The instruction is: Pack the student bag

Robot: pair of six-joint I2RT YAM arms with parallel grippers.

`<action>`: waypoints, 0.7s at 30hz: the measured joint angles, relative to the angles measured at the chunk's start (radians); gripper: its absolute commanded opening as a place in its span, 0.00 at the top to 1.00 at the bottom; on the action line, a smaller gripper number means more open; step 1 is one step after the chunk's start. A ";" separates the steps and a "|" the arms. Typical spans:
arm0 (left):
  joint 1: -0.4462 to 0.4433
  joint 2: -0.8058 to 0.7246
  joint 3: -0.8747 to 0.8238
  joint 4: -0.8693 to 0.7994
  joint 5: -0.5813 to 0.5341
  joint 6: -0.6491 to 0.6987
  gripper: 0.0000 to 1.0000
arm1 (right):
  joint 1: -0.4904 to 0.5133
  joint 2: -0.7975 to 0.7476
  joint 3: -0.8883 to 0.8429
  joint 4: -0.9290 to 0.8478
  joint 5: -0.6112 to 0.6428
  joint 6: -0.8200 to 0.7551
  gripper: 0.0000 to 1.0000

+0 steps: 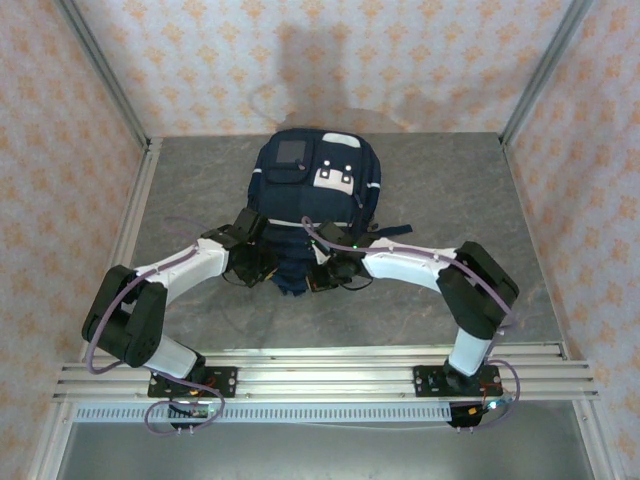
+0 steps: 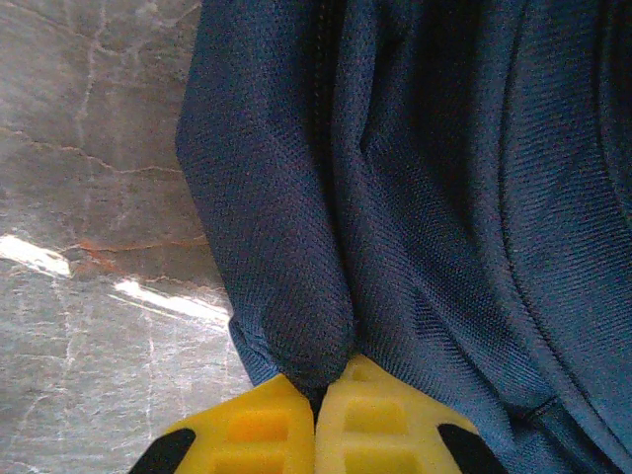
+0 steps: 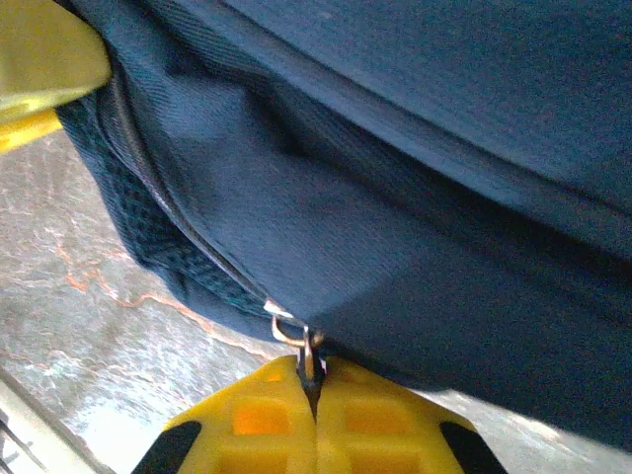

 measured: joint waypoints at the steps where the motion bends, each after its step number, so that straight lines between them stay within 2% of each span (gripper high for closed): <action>1: 0.000 0.000 0.000 0.000 0.000 0.004 0.94 | -0.005 -0.012 -0.010 -0.010 0.005 -0.008 1.00; 9: 0.008 -0.010 0.005 -0.021 -0.008 0.043 0.94 | -0.053 -0.067 -0.058 0.006 -0.036 -0.047 1.00; 13: 0.037 -0.014 0.027 -0.071 -0.035 0.091 0.94 | -0.054 -0.002 -0.024 0.032 -0.108 -0.048 1.00; 17: 0.109 -0.029 0.062 -0.142 -0.068 0.158 0.93 | -0.039 0.077 0.046 0.067 -0.169 -0.019 1.00; 19: 0.143 -0.042 0.084 -0.176 -0.088 0.194 0.87 | -0.022 0.106 0.081 0.085 -0.183 0.008 1.00; 21: 0.171 -0.055 0.113 -0.214 -0.112 0.222 0.76 | -0.004 0.136 0.120 0.095 -0.187 0.042 1.00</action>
